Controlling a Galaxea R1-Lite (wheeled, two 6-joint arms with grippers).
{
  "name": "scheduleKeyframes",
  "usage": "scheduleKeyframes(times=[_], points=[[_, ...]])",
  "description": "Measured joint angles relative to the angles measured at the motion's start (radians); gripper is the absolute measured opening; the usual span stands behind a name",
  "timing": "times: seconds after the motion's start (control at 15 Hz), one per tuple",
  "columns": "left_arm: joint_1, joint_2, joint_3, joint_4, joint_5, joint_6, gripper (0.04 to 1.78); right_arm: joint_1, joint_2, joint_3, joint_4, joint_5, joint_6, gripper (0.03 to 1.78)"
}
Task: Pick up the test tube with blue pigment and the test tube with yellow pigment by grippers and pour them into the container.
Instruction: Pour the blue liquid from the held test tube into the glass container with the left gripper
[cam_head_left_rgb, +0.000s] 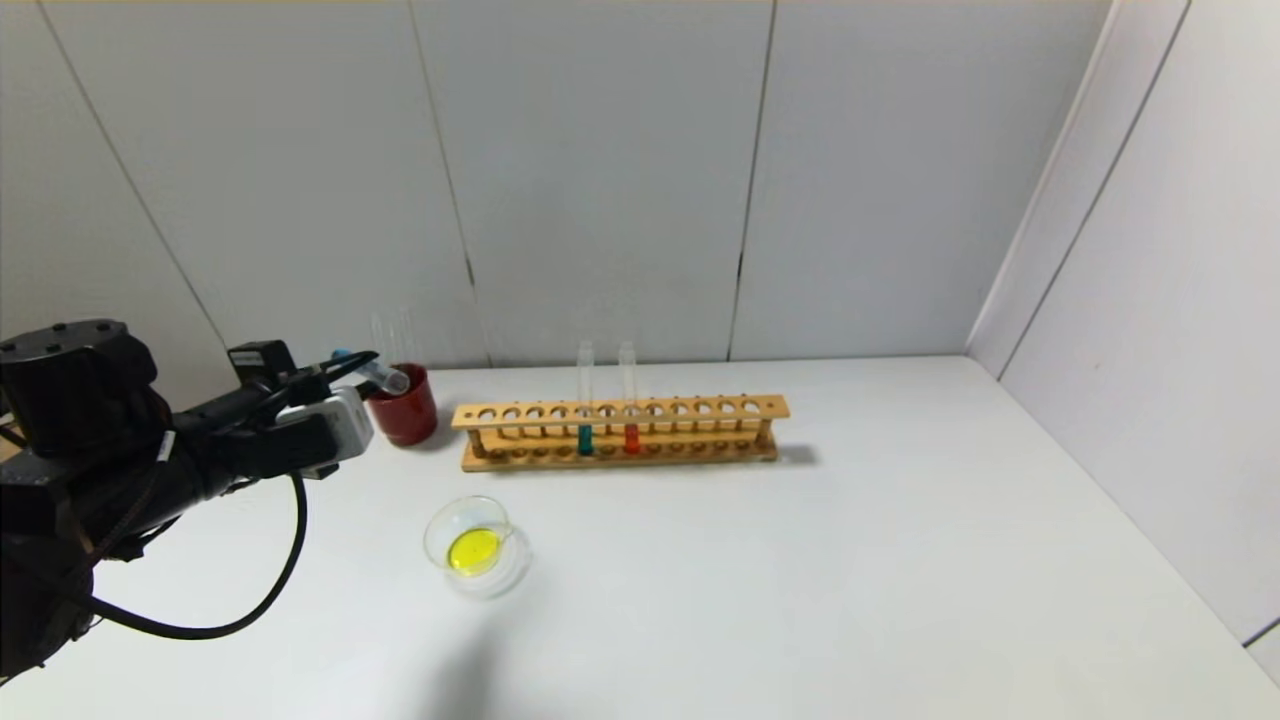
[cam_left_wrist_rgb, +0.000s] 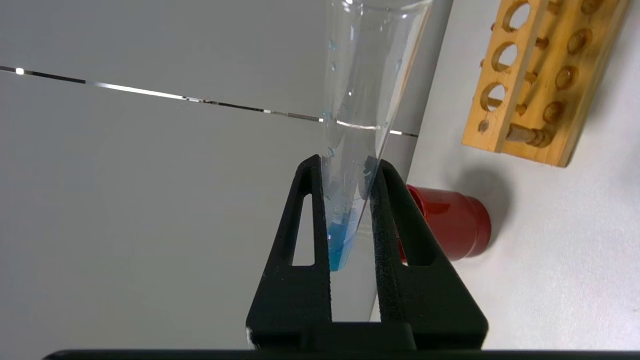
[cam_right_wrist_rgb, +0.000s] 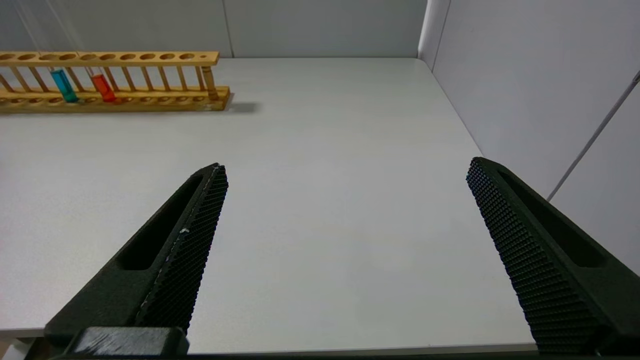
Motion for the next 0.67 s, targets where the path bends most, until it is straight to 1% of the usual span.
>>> scheduleKeyframes(times=[0.33, 0.67], points=[[0.000, 0.004, 0.013, 0.000, 0.004, 0.013, 0.30, 0.000, 0.000, 0.000, 0.000, 0.000, 0.000, 1.75], [0.001, 0.019, 0.013, 0.000, 0.002, 0.073, 0.30, 0.000, 0.000, 0.000, 0.000, 0.000, 0.000, 1.75]])
